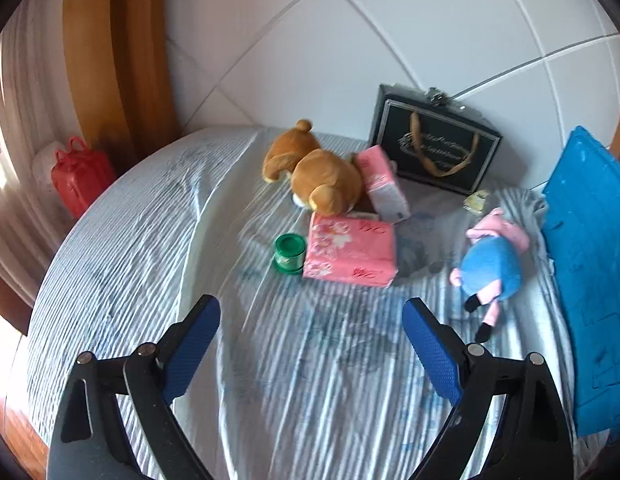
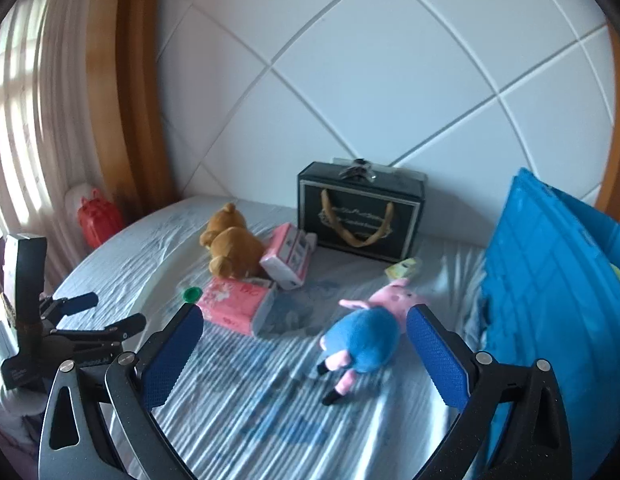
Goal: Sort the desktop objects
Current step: 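Grasp the green jar with the left tool while the right tool grasps the pink tissue pack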
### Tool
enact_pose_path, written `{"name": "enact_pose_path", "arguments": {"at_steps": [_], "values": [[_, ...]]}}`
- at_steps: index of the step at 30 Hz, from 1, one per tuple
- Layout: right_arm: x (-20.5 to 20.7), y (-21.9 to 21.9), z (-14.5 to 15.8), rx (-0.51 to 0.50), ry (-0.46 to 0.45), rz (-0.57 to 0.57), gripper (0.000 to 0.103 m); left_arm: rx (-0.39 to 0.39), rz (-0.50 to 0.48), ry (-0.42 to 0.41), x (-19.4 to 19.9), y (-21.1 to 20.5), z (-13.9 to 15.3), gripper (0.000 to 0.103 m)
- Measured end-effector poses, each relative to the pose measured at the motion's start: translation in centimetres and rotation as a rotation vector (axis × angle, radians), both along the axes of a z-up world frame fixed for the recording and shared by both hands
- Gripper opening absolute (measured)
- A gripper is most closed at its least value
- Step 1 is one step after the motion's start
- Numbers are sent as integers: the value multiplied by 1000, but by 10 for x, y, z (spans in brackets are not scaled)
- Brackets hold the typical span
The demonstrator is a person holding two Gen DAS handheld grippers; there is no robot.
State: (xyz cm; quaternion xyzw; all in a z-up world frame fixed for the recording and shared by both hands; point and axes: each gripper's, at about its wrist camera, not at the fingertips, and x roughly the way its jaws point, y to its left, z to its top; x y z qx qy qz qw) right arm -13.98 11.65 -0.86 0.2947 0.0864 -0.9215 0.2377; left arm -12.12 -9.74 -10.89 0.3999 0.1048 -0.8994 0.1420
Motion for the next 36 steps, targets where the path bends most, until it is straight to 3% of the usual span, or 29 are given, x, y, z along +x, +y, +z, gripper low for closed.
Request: {"name": "enact_pose_path", "arguments": {"at_steps": [8, 15, 17, 20, 23, 26, 30, 34, 36], "values": [[-70, -69, -76, 84, -132, 138, 103, 1, 78, -109, -44, -46, -67, 93], [-129, -89, -128, 100, -234, 133, 103, 5, 54, -97, -97, -71, -100, 93], [-143, -90, -136, 98, -249, 123, 103, -5, 36, -107, -113, -72, -112, 93], [-160, -93, -148, 95, -266, 117, 103, 3, 27, -57, -126, -76, -114, 93], [-172, -97, -158, 108, -279, 121, 103, 48, 16, -28, -134, -84, -116, 80], [-183, -106, -168, 110, -307, 142, 103, 47, 23, -24, -128, -93, -118, 78], [-187, -122, -175, 121, -315, 200, 103, 0, 35, -96, -120, -100, -134, 78], [-181, -137, -180, 134, -321, 262, 103, 27, 42, -119, -120, -96, -145, 77], [-175, -147, -185, 161, -324, 296, 103, 47, 53, -105, -121, -95, -146, 67]]}}
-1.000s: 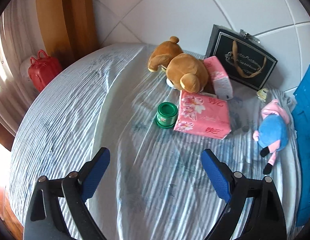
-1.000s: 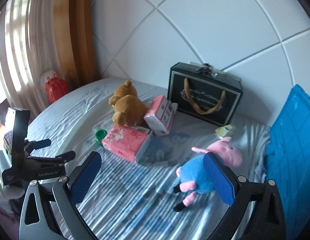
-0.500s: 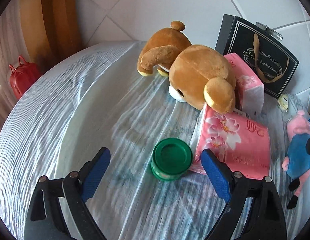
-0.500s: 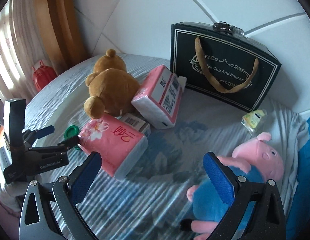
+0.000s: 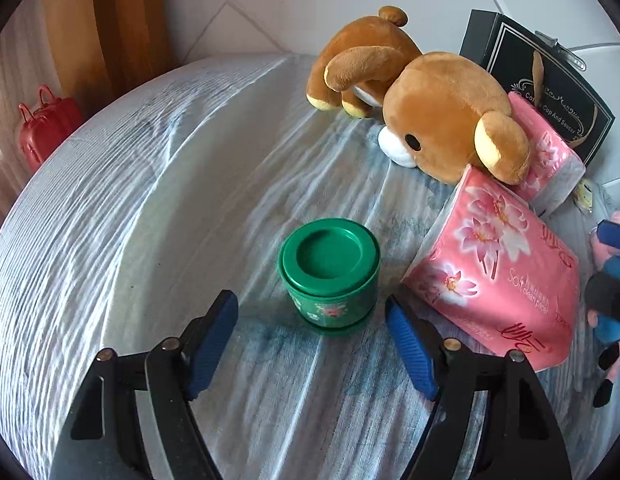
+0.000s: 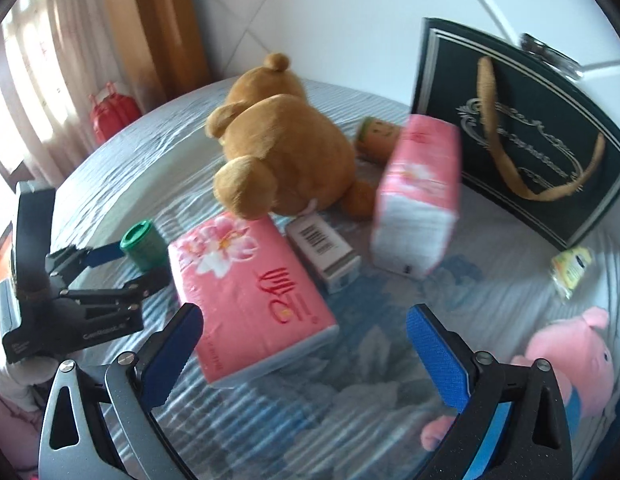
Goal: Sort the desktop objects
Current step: 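Grasp the green jar with the left tool while the right tool grasps the pink tissue pack, then carry the green jar with the left tool while the right tool carries the tissue pack to the crate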
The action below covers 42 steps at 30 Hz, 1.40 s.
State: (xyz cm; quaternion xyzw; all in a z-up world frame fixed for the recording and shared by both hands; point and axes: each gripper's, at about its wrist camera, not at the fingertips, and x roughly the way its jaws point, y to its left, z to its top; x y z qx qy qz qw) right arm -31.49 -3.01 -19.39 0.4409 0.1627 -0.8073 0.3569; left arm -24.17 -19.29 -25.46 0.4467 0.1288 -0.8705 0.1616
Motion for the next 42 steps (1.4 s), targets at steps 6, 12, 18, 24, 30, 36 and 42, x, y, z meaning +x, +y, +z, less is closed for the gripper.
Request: {"name": "enact_pose_path", "arguments": {"at_steps": [6, 12, 18, 24, 30, 36, 42], "values": [[6, -23, -20, 66, -22, 75, 103, -18, -26, 14, -11, -1, 4, 65], [-1, -36, -33, 68, -61, 111, 103, -14, -18, 3, -14, -7, -2, 43], [0, -46, -38, 82, -77, 112, 103, 2, 2, 5, -7, -8, -3, 41], [7, -39, -33, 100, -93, 57, 100, -2, 8, 28, 10, -1, 14, 41], [27, -13, -2, 51, -71, 7, 97, -23, -2, 80, 34, 11, 50, 41], [59, 13, 41, 23, -8, -45, 95, -40, -51, 149, 63, 38, 94, 41], [99, 42, 106, -72, 122, -117, 95, -64, -118, 246, 93, 73, 148, 41]]}}
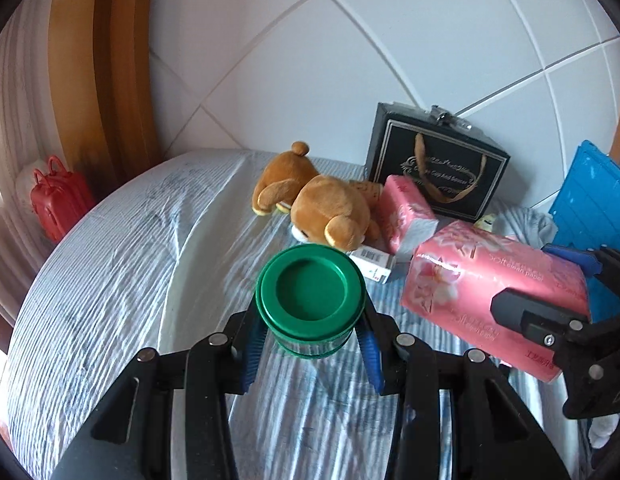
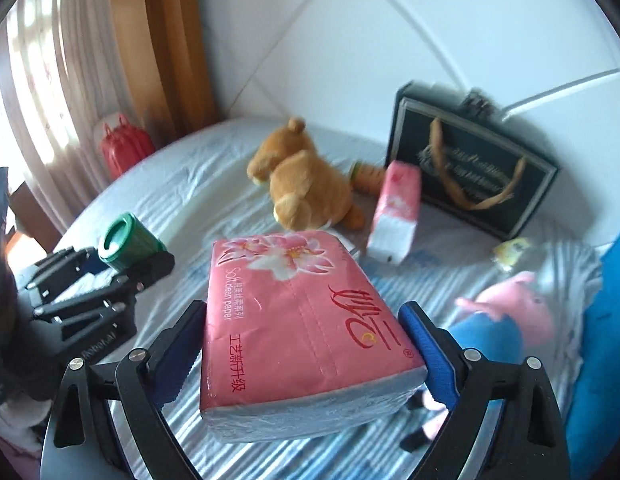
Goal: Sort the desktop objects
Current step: 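Carry the green jar with the left tool while the right tool carries the tissue pack to the crate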
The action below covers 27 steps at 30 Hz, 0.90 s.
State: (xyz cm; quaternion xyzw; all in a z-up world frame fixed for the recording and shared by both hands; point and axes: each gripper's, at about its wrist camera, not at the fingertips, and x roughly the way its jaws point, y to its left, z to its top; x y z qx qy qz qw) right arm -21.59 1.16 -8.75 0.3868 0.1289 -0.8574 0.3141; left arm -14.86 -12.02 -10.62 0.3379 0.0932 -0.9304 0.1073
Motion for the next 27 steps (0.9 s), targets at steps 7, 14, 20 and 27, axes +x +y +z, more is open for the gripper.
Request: {"name": "enact_pose_path", "arguments": {"at_steps": [7, 14, 20, 27], "values": [[55, 64, 81, -92, 195, -133, 95, -35, -108, 134, 30, 56, 67, 41], [106, 146, 142, -142, 355, -324, 95, -60, -263, 216, 41, 145, 122, 41], [147, 223, 180, -155, 464, -479, 95, -62, -415, 256, 46, 235, 153, 41], [175, 326, 200, -158, 520, -649, 96, -67, -548, 282, 55, 342, 180, 41]]}}
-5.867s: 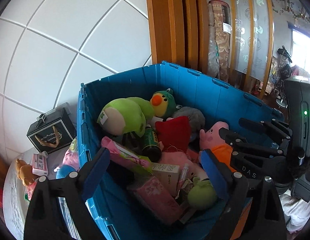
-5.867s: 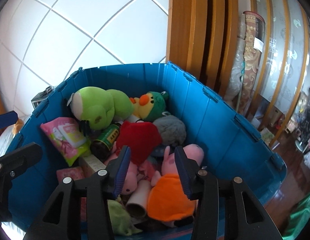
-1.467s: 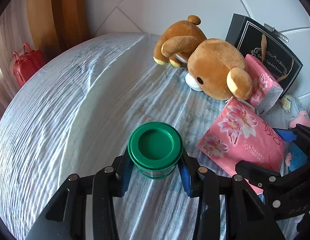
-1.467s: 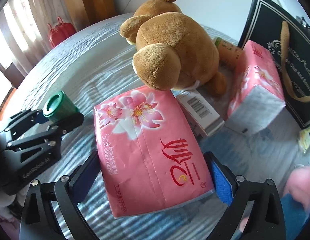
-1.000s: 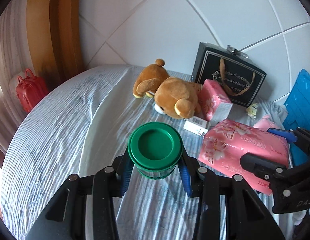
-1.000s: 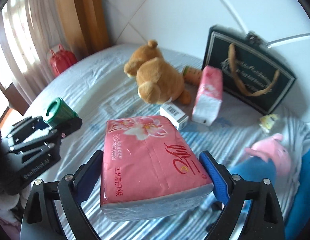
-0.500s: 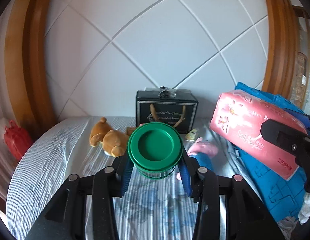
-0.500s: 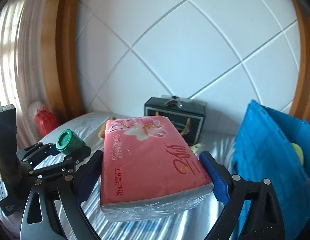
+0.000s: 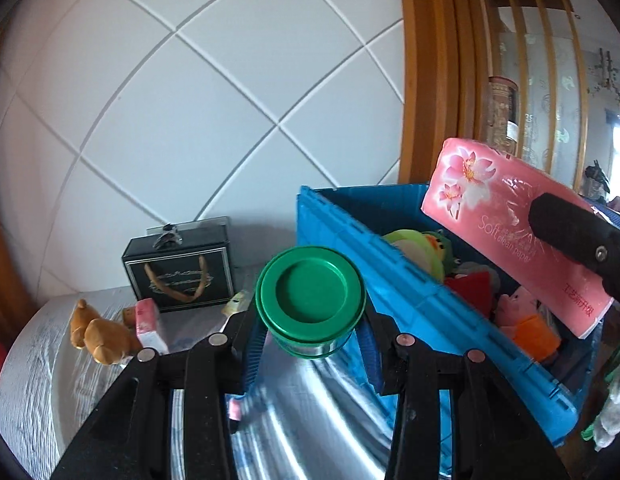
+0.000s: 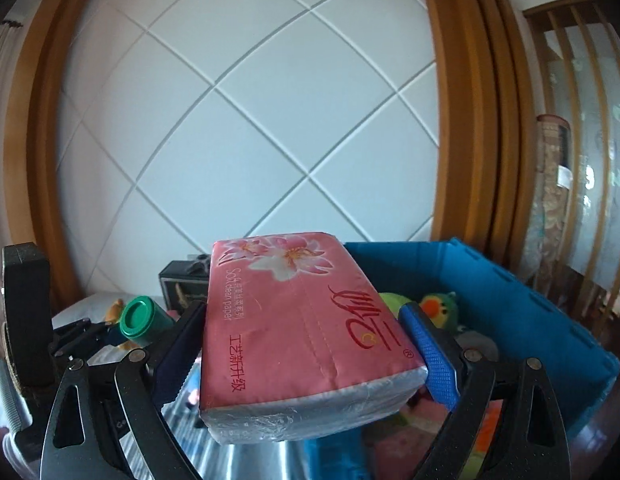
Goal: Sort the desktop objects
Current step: 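Carry the green jar with the left tool while the right tool carries the tissue pack to the crate, then open both tools over the crate to drop the jar and tissue pack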
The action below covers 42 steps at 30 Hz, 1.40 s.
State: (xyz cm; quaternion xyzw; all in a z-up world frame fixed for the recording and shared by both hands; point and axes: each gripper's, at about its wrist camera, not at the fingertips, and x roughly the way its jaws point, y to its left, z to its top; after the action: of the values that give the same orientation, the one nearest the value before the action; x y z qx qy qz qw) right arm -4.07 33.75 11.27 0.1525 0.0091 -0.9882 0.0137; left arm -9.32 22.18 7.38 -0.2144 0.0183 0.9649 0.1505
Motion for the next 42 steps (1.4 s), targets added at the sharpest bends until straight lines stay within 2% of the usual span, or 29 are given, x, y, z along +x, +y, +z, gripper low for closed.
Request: {"name": "enact_pose_path", "arguments": {"at_steps": [5, 8, 15, 18, 20, 28, 33, 35, 37, 39, 42], "values": [[12, 75, 2, 4, 8, -112, 96, -17, -82, 25, 12, 73, 14, 41], [13, 117, -6, 11, -9, -162, 96, -27, -109, 13, 17, 109, 17, 41], [-14, 197, -40, 18, -115, -206, 96, -57, -129, -74, 13, 170, 16, 41], [-29, 225, -54, 34, -174, -223, 95, -16, -200, -152, 12, 189, 13, 41], [-38, 239, -63, 58, -219, -236, 95, -10, -222, -193, 9, 204, 11, 41], [-56, 264, -92, 126, -375, -263, 96, -104, -189, -283, -10, 245, -10, 41], [-55, 268, -98, 159, -405, -270, 96, -138, -164, -316, -16, 254, -17, 41], [-55, 269, -100, 171, -418, -273, 96, -150, -154, -313, -16, 256, -17, 51], [-55, 271, -102, 178, -420, -277, 95, -156, -145, -301, -15, 256, -17, 71], [-53, 270, -102, 193, -413, -290, 96, -158, -138, -283, -13, 255, -16, 79], [-55, 273, -102, 193, -416, -296, 99, -162, -138, -279, -14, 255, -16, 79]]}}
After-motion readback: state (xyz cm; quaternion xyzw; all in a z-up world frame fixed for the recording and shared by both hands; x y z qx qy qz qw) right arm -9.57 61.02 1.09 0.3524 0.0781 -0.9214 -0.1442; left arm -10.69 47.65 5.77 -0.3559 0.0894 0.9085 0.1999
